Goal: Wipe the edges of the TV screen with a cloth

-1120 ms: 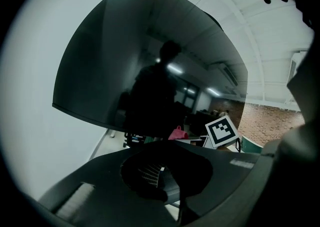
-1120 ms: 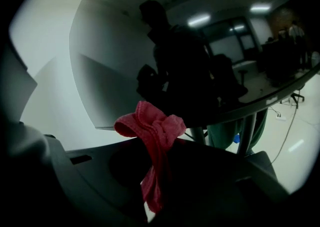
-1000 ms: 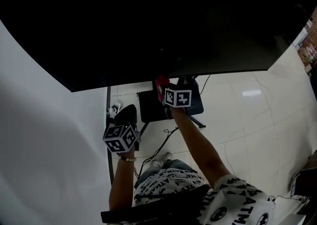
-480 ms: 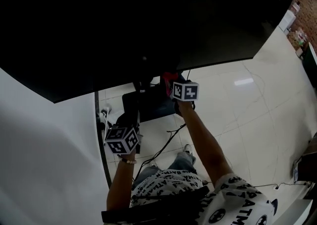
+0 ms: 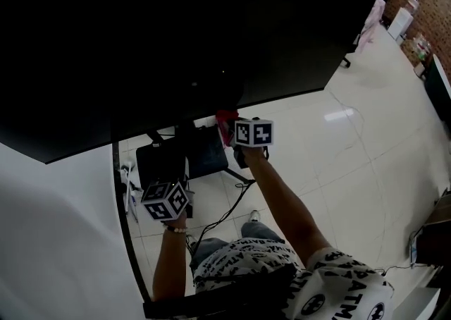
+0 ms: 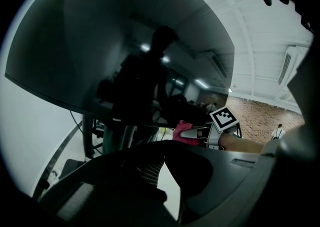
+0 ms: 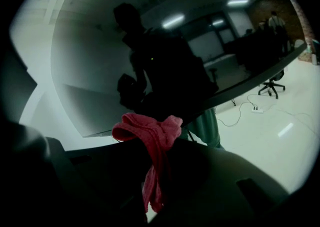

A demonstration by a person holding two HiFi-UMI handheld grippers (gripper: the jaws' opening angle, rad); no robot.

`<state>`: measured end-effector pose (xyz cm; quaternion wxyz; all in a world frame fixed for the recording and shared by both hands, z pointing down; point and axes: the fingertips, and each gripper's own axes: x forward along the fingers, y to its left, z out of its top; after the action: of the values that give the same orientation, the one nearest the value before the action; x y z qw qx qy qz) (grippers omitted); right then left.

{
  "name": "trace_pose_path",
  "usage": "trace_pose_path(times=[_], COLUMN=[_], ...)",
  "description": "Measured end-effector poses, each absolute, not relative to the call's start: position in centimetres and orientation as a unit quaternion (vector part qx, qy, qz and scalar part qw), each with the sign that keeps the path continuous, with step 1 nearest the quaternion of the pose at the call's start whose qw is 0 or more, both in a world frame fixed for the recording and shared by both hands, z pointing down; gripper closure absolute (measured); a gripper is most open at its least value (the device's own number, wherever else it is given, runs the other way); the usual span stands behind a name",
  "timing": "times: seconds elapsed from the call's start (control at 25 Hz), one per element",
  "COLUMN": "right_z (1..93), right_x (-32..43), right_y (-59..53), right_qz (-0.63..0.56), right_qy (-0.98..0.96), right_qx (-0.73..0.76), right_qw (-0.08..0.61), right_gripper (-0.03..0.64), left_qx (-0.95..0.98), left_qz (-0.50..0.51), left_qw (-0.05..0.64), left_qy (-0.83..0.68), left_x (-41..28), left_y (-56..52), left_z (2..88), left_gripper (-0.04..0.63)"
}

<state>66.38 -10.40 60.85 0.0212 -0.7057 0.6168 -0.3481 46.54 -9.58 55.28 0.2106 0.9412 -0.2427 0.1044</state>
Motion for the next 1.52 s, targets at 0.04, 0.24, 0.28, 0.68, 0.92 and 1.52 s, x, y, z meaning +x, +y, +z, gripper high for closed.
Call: trace_pose_path(times=[0.04,0.24,0.28,0.68,0.92,1.52], right_z=[61.0,60.8,60.5,60.1,60.0,57.7], right_x=[67.4,72.5,73.5,83.8,88.0,98.8], right_y=[-9.7,-6.3,-5.5,0.5,2.8,9.6], right_qz=[-0.358,-0.366,-0.359,-0.298,-0.285,-0.250], right_qy=[0.619,0.604,0.596,0.491,0.459,0.397], right_qx=[-0.699,-0.707,-0.717,-0.818,-0.840,-0.881], right_qw=[0.031,0.040,0.036,-0.033,-0.056,-0.066], right_gripper=[0.540,0.540,0.540,0.540,0.538,0.538], left_qx=[0.942,0.947,0.949,0.961,0.965,0.969], left_qz=[0.102,0.106,0.108,0.113,0.112,0.104], left_qw=[0.211,0.213,0.213,0.213,0.203,0.200], left_qy=[-0.242,-0.218,-0.208,-0.138,-0.124,-0.105], left_x=[48.1,54.0,54.8,59.0,61.3,69.4], left_y=[-8.9,-5.8,-5.3,-2.7,-1.9,1.1], left_z=[55.4,55.5,55.4,56.1,55.2,53.3], left_gripper=[0.604,0.604,0.604,0.604,0.604,0.604])
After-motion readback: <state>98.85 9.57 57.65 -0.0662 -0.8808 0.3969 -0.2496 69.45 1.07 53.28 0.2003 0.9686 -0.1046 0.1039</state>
